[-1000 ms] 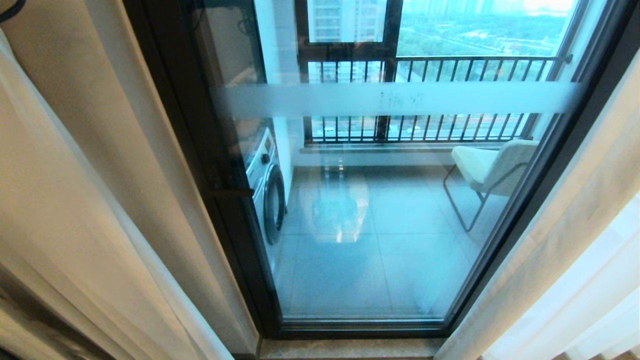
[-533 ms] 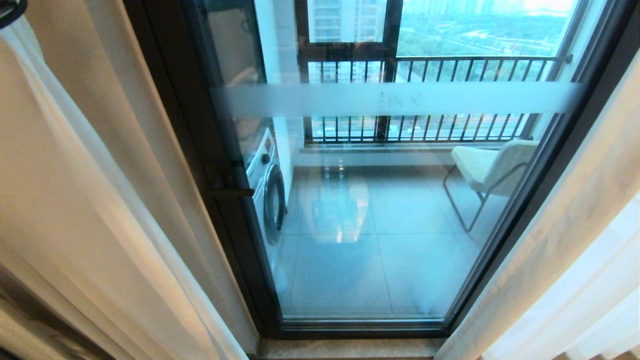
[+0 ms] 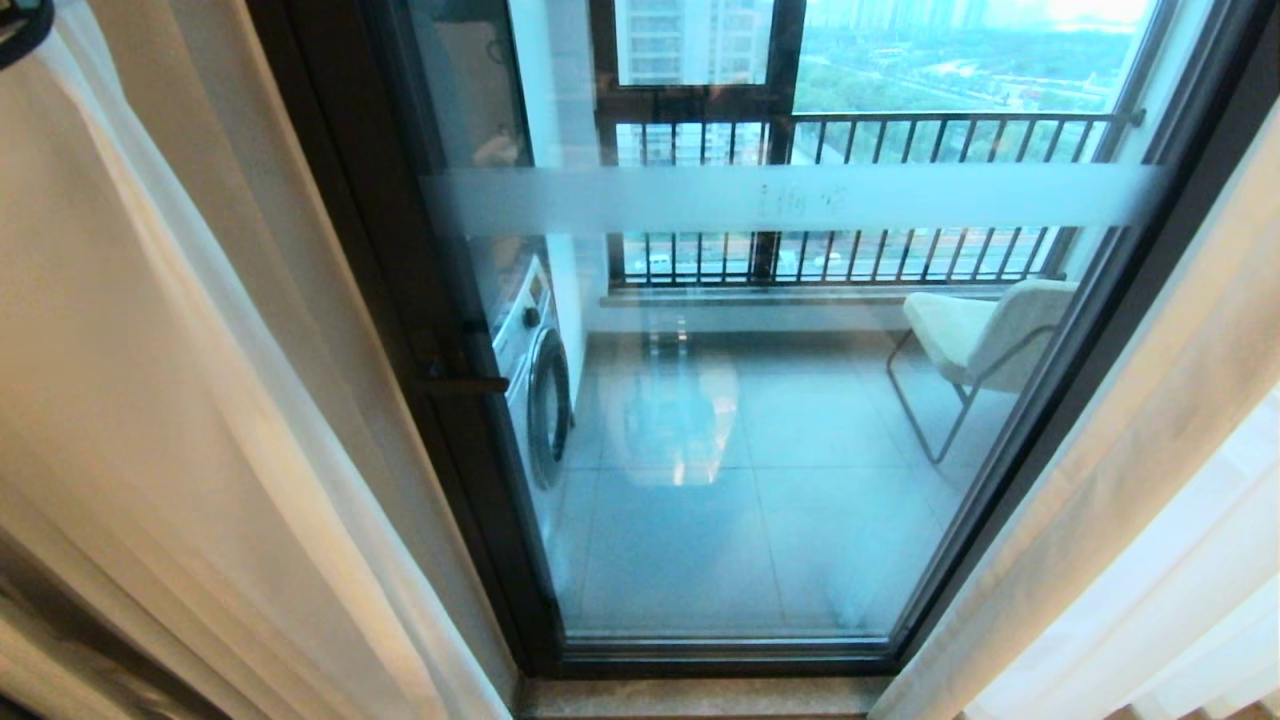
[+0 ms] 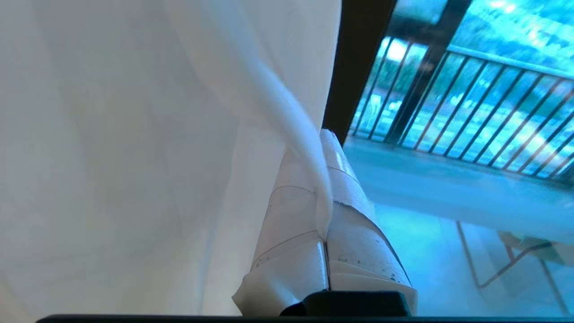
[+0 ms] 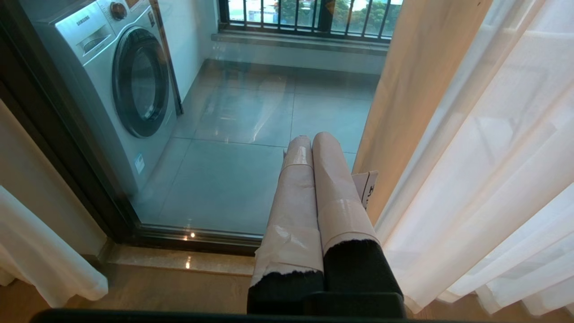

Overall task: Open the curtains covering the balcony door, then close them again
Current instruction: Close the inner curtains on both sides

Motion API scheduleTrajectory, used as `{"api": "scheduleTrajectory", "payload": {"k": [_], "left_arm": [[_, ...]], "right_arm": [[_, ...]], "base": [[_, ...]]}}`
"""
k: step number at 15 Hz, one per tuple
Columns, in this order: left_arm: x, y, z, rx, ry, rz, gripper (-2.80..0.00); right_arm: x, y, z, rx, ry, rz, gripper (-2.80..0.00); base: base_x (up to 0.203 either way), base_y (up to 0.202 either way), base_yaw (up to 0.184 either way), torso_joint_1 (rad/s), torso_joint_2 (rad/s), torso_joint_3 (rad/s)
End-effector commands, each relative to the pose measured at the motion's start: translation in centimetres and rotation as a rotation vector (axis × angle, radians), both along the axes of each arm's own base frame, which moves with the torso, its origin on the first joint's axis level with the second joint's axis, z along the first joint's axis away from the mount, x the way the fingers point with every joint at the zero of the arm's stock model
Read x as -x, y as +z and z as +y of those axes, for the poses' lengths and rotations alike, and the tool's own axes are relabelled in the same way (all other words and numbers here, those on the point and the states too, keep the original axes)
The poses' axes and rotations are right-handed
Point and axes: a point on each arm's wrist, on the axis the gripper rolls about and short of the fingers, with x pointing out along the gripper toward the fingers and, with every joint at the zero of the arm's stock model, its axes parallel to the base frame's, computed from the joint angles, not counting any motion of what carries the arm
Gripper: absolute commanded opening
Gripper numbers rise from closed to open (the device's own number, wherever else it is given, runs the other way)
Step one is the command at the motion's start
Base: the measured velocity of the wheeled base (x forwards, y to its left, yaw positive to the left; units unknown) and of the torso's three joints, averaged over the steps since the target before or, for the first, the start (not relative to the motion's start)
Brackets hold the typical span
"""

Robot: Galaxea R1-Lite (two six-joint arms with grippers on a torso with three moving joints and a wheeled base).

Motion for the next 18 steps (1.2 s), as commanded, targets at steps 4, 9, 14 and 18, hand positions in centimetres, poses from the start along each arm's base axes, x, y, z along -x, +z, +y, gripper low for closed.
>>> {"api": "scheduleTrajectory", "payload": {"k": [4,9,14,18], "left_arm": [[-0.5,0.6,-0.7,-0.006,-0.037,-0.080,-2.80],[-0.9,0.7,-1.0,-0.003,-0.034,-0.098,-2.80],[-0.8,0.6,-1.0,-0.002,-0.033,-0.098,-2.80],[-0.5,-0.2,-1.3,-0.037,-0.053,-0.068,-2.80]], "right_arm": [[0.0,0.0,0.0,0.001,0.001,-0.002,-2.80],[0.0,0.0,0.0,0.001,0.001,-0.002,-2.80],[0.0,0.0,0.0,0.001,0.001,-0.002,-2.80],[0.0,0.0,0.0,0.001,0.001,-0.002,-2.80]], "base": [[0.000,0.000,0.000,0.000,0.00,0.000],[0.000,0.000,0.000,0.000,0.00,0.000],[0.000,0.000,0.000,0.000,0.00,0.000],[0.000,0.000,0.000,0.000,0.00,0.000]]}}
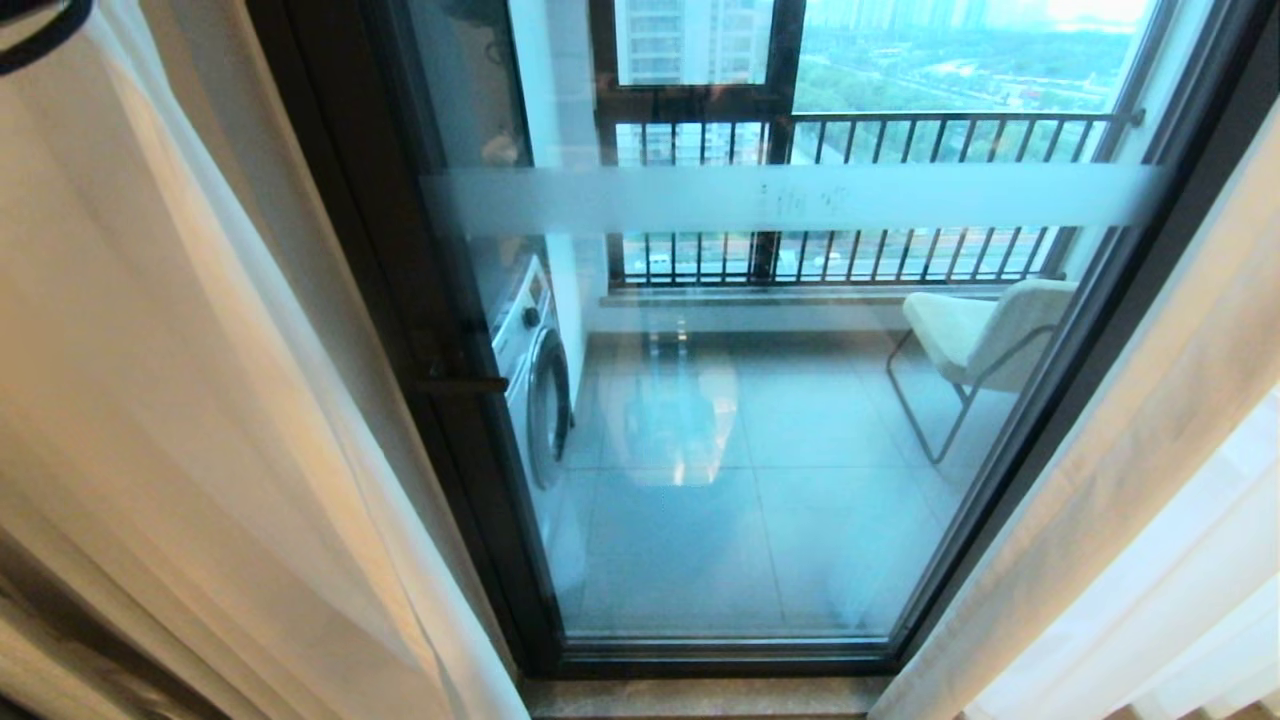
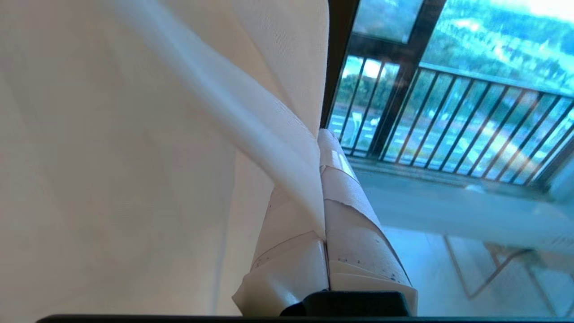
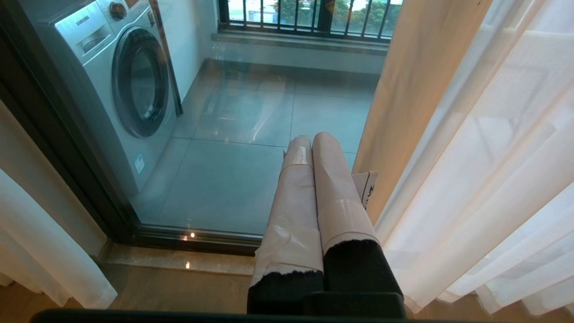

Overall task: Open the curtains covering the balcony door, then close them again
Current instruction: Close the inner curtains on both sides

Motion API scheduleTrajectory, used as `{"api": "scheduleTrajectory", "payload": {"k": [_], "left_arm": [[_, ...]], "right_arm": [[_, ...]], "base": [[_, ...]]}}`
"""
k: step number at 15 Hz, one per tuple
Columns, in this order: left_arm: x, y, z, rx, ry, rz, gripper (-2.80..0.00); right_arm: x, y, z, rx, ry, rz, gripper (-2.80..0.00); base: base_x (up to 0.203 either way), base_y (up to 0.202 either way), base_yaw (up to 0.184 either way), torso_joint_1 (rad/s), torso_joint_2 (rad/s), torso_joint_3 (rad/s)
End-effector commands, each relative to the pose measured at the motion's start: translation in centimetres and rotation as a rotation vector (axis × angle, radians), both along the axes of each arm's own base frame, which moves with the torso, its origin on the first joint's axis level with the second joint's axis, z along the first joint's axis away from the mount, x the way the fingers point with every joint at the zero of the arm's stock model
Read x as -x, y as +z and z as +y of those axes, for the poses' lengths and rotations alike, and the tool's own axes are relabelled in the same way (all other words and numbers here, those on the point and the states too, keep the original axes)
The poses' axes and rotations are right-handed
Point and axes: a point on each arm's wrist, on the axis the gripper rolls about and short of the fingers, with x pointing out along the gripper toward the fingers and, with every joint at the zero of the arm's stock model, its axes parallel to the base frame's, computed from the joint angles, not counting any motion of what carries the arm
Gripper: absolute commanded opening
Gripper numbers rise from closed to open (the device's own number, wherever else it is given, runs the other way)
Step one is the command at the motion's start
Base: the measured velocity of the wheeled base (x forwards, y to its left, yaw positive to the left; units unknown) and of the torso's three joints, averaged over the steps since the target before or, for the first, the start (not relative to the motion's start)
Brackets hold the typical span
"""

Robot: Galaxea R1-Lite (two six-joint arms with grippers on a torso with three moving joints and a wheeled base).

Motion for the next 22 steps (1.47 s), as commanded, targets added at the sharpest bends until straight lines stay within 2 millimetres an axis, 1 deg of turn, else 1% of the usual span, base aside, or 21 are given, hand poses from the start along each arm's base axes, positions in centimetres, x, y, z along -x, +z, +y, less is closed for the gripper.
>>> {"api": "scheduleTrajectory", "payload": {"k": [1,3,6,22], "left_arm": [[0.17,-0.58,-0.02,-0.052,0.004,0.022,-2.80],[0.17,-1.09,-0.09,-0.104,0.003,0.043,-2.80],[0.24,-1.32,-0.27,-0.110,-0.036,0.048,-2.80],[-0.05,-1.35,-0.36,-0.132,-0.039,0.044,-2.80]], "right_arm": [[0.01,0.00,0.00,0.001,0.001,-0.001,-2.80],[0.01,0.00,0.00,0.001,0.001,-0.001,-2.80],[0.01,0.00,0.00,0.001,0.001,-0.001,-2.80],[0.01,0.00,0.00,0.001,0.001,-0.001,-2.80]], "base": [[0.000,0.000,0.000,0.000,0.00,0.000],[0.000,0.000,0.000,0.000,0.00,0.000],[0.000,0.000,0.000,0.000,0.00,0.000],[0.000,0.000,0.000,0.000,0.00,0.000]]}}
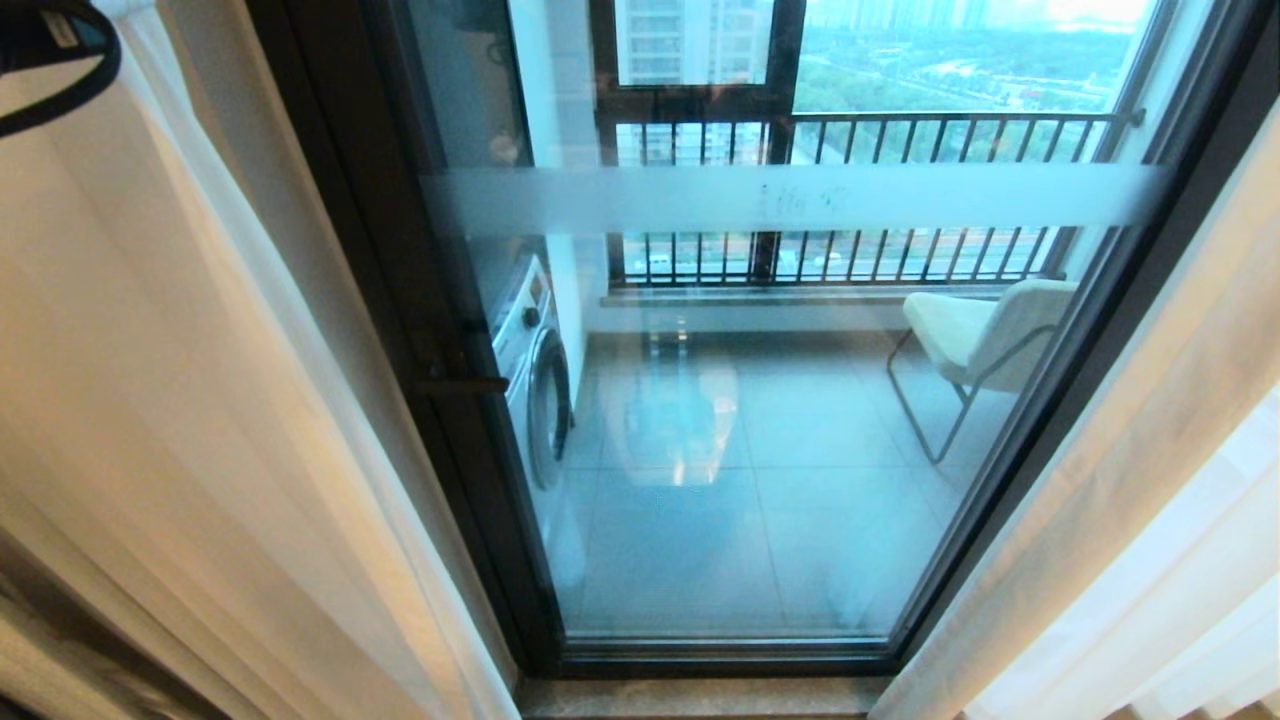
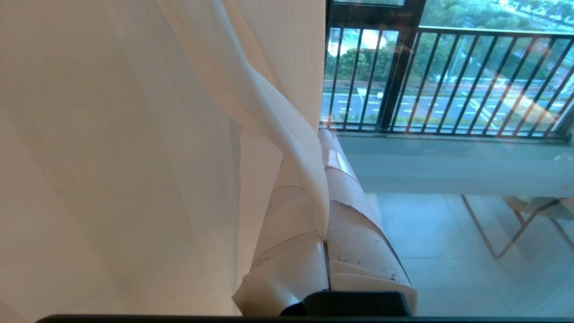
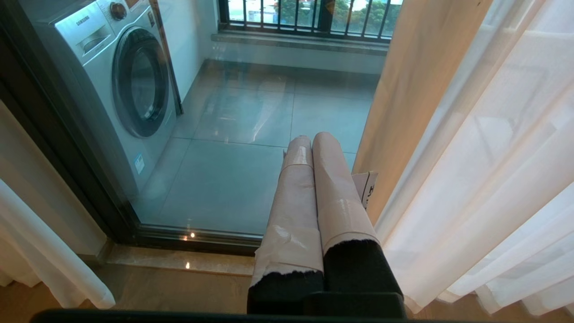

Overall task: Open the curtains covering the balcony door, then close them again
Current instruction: Close the inner curtains on both sides

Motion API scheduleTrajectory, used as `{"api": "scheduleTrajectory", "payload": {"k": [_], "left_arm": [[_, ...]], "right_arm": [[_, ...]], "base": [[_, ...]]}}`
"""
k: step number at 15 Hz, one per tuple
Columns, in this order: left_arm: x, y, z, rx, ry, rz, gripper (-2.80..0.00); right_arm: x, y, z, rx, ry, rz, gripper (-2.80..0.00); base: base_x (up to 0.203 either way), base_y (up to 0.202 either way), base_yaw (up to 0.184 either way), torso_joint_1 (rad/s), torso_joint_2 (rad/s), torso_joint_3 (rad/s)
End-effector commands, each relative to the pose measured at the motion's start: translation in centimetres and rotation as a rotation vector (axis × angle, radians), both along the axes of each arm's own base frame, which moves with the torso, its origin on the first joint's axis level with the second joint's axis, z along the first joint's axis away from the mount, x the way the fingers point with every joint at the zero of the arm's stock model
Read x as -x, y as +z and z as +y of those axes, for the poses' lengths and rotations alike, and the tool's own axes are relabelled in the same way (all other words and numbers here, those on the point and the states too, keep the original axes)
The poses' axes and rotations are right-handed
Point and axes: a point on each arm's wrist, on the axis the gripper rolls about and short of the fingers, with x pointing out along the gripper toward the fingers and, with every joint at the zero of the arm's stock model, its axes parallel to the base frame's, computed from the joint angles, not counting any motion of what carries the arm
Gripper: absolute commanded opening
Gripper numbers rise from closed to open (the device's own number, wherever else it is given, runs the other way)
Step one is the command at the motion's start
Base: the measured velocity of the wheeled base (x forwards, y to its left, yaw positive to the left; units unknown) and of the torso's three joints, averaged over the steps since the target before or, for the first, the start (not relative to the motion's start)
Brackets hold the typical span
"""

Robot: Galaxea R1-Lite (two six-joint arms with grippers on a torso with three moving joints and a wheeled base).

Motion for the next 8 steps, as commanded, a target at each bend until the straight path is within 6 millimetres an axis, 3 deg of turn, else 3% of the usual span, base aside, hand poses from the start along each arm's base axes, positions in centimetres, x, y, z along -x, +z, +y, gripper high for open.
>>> {"api": "scheduleTrajectory", "payload": {"k": [1,6,8], "left_arm": [[-0.13,-0.08,-0.01,-0.014,0.002,0.002,-2.80],[-0.17,-0.07,0.00,-0.014,0.003,0.002,-2.80],[-0.13,-0.09,0.00,-0.014,0.003,0.003,-2.80]], "right_arm": [[0.00,0.00,0.00,0.001,0.001,0.000,-2.80],[0.00,0.00,0.00,0.001,0.001,0.000,-2.80],[0.00,0.00,0.00,0.001,0.001,0.000,-2.80]], "base": [[0.000,0.000,0.000,0.000,0.00,0.000],[0.000,0.000,0.000,0.000,0.00,0.000],[0.003,-0.094,-0.007,-0.001,0.00,0.002]]}}
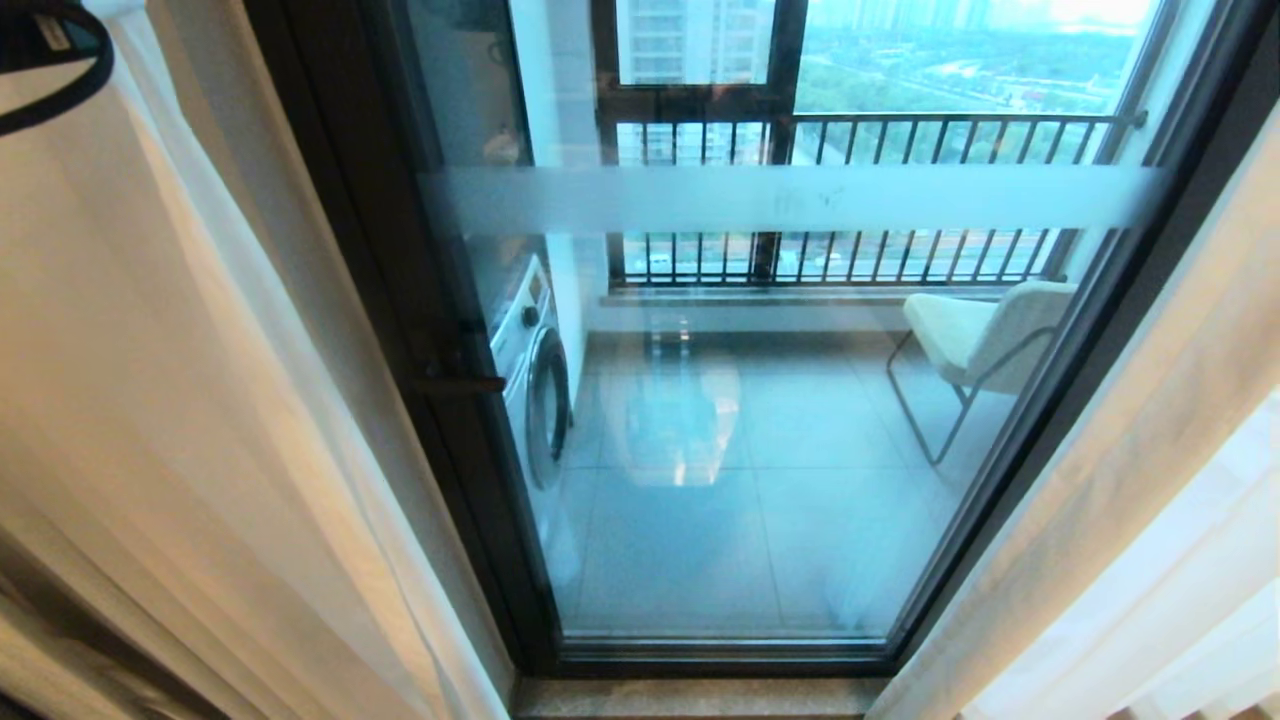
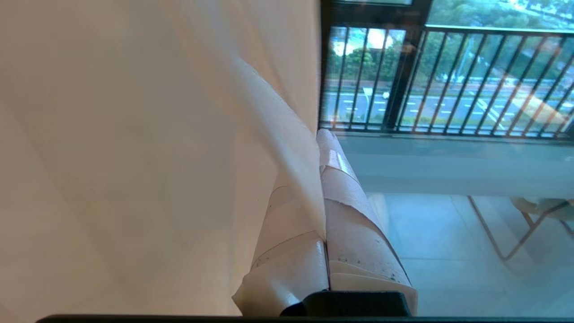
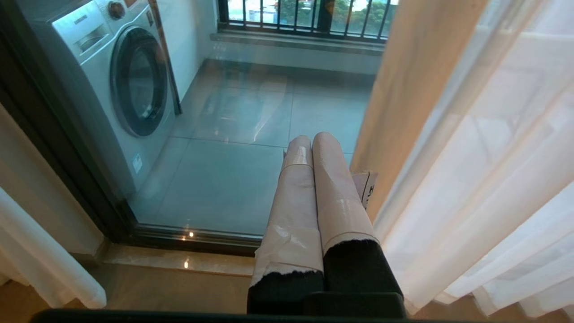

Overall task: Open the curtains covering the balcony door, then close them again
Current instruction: Close the inner curtains on both sides

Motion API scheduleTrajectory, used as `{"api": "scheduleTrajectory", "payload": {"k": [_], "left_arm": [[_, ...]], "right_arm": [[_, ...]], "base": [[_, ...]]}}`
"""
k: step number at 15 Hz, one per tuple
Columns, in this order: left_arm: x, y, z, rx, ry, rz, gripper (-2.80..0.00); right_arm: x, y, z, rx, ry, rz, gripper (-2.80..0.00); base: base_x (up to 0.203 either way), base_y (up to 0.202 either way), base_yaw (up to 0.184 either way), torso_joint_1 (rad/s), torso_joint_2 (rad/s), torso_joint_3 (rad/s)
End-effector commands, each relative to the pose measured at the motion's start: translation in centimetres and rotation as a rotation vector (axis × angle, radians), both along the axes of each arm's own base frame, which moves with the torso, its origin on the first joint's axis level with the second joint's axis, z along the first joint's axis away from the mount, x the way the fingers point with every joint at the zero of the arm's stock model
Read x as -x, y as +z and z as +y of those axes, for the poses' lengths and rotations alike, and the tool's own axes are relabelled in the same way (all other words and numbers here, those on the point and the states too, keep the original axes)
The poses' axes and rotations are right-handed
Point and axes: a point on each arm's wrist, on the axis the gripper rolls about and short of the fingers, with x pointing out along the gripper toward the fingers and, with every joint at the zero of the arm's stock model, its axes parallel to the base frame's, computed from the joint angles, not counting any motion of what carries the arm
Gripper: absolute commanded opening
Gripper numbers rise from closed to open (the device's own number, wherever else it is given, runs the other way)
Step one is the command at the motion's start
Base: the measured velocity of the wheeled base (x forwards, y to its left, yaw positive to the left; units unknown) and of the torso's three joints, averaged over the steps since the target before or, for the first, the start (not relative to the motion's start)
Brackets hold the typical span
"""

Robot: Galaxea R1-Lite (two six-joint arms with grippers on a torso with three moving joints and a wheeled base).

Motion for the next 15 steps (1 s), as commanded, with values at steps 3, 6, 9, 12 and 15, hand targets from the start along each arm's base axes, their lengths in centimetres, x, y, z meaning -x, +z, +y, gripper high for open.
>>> {"api": "scheduleTrajectory", "payload": {"k": [3,6,9,12,15], "left_arm": [[-0.05,-0.05,-0.02,0.001,-0.002,0.002,-2.80],[-0.07,-0.09,-0.02,0.001,-0.001,0.004,-2.80],[-0.07,-0.09,-0.02,0.001,0.000,0.004,-2.80],[-0.11,-0.07,-0.15,0.003,-0.007,0.002,-2.80],[-0.24,-0.02,-0.19,0.004,-0.009,0.001,-2.80]], "right_arm": [[0.00,0.00,0.00,0.001,0.001,0.000,-2.80],[0.00,0.00,0.00,0.001,0.001,0.000,-2.80],[0.00,0.00,0.00,0.001,0.001,0.000,-2.80],[0.00,0.00,0.00,0.001,0.001,0.000,-2.80],[0.00,0.00,0.00,0.001,0.001,0.000,-2.80]], "base": [[0.000,-0.181,-0.001,0.004,0.01,0.000],[0.000,-0.185,-0.003,0.000,0.01,0.006],[0.000,-0.184,0.000,0.002,0.00,0.002],[0.000,-0.185,0.002,0.000,0.00,0.002],[0.000,-0.186,0.002,0.006,0.00,0.002]]}}
